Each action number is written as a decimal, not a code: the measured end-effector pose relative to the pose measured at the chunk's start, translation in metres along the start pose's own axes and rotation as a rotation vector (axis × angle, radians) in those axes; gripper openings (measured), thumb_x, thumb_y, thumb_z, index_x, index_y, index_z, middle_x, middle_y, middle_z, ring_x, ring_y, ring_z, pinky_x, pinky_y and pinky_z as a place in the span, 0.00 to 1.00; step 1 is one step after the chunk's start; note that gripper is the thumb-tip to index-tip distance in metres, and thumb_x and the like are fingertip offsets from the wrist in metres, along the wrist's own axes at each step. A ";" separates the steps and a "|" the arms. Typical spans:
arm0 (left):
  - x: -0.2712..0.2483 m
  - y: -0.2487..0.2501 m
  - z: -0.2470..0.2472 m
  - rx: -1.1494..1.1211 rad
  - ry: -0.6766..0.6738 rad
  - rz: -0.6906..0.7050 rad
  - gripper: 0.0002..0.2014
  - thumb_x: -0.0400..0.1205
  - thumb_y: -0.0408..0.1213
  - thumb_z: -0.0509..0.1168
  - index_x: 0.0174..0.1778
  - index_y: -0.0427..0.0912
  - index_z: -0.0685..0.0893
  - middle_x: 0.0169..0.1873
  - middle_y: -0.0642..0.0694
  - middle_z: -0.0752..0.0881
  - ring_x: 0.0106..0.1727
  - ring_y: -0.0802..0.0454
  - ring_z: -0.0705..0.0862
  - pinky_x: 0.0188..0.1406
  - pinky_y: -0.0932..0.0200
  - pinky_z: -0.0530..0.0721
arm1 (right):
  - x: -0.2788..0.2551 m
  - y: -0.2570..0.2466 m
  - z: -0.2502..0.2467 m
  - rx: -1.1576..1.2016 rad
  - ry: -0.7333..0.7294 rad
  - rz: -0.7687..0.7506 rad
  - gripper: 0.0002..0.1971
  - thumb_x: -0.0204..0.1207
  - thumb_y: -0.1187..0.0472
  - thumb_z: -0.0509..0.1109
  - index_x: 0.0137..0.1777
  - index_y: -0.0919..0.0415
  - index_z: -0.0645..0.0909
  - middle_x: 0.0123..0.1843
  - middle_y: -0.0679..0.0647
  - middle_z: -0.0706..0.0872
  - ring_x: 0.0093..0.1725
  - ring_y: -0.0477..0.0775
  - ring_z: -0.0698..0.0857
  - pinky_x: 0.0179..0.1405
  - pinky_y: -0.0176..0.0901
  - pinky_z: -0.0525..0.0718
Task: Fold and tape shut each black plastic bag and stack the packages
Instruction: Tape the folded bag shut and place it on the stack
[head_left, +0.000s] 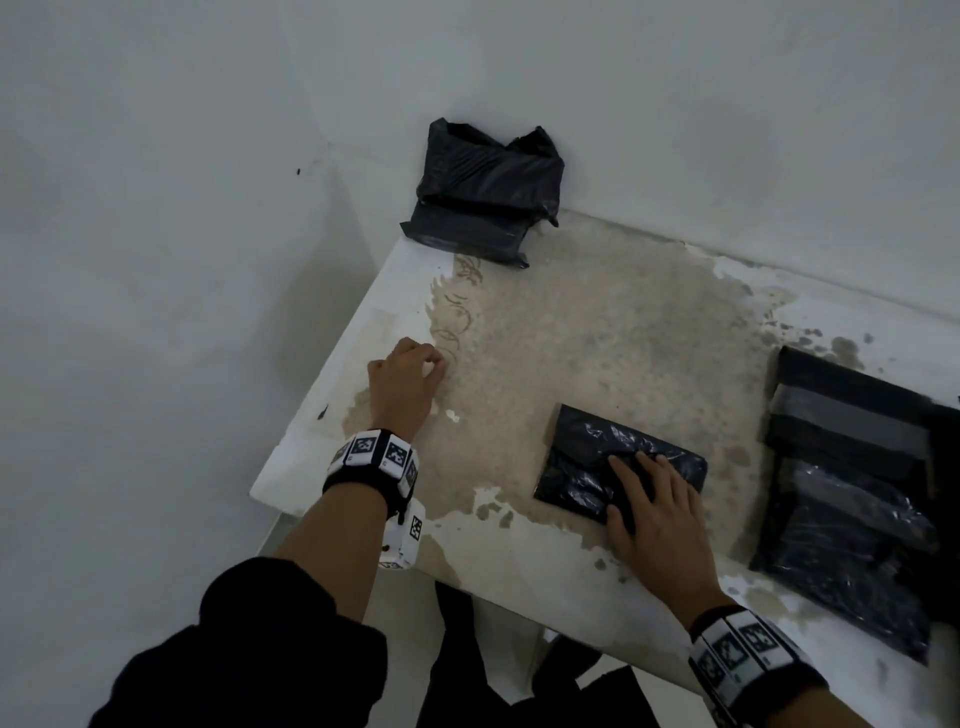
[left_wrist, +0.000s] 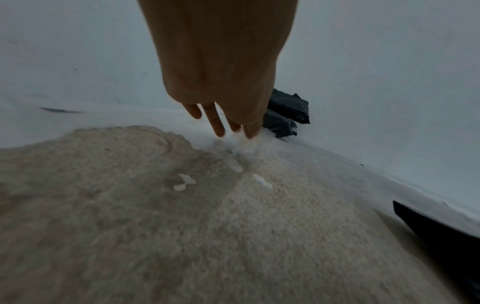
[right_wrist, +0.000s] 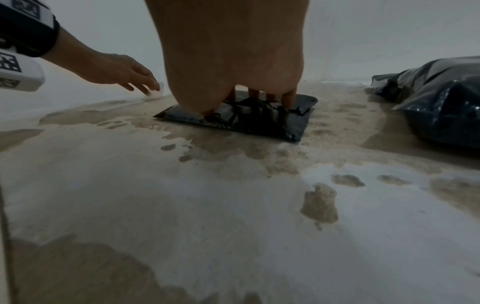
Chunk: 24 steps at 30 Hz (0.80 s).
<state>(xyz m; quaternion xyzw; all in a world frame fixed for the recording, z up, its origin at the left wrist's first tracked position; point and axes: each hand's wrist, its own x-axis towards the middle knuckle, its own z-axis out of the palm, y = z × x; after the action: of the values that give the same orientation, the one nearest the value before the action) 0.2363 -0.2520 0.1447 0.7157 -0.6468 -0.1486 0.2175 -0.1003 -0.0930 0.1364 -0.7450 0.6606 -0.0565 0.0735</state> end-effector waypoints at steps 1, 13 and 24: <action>-0.003 0.001 -0.003 -0.069 -0.016 0.018 0.07 0.84 0.46 0.68 0.44 0.48 0.87 0.45 0.53 0.86 0.47 0.50 0.86 0.55 0.50 0.70 | 0.001 0.000 -0.002 0.001 0.003 -0.009 0.29 0.81 0.45 0.57 0.80 0.55 0.76 0.77 0.64 0.76 0.79 0.68 0.72 0.74 0.68 0.75; -0.037 0.069 -0.069 -0.521 -0.309 0.119 0.07 0.83 0.40 0.72 0.42 0.41 0.86 0.33 0.52 0.90 0.34 0.55 0.90 0.43 0.54 0.90 | 0.021 -0.002 -0.027 0.158 -0.015 -0.036 0.28 0.81 0.38 0.56 0.65 0.54 0.87 0.59 0.56 0.84 0.60 0.63 0.81 0.59 0.59 0.79; -0.071 0.176 -0.012 -1.069 -0.528 -0.209 0.03 0.86 0.32 0.68 0.52 0.37 0.82 0.37 0.44 0.92 0.37 0.48 0.91 0.32 0.59 0.88 | 0.040 0.004 -0.083 0.994 -0.426 0.074 0.17 0.88 0.47 0.64 0.60 0.57 0.89 0.60 0.49 0.91 0.63 0.45 0.87 0.67 0.39 0.80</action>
<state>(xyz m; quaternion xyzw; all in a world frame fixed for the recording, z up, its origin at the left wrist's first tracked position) 0.0825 -0.1927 0.2384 0.5061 -0.4410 -0.6461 0.3634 -0.1142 -0.1364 0.2172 -0.5915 0.5505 -0.2074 0.5514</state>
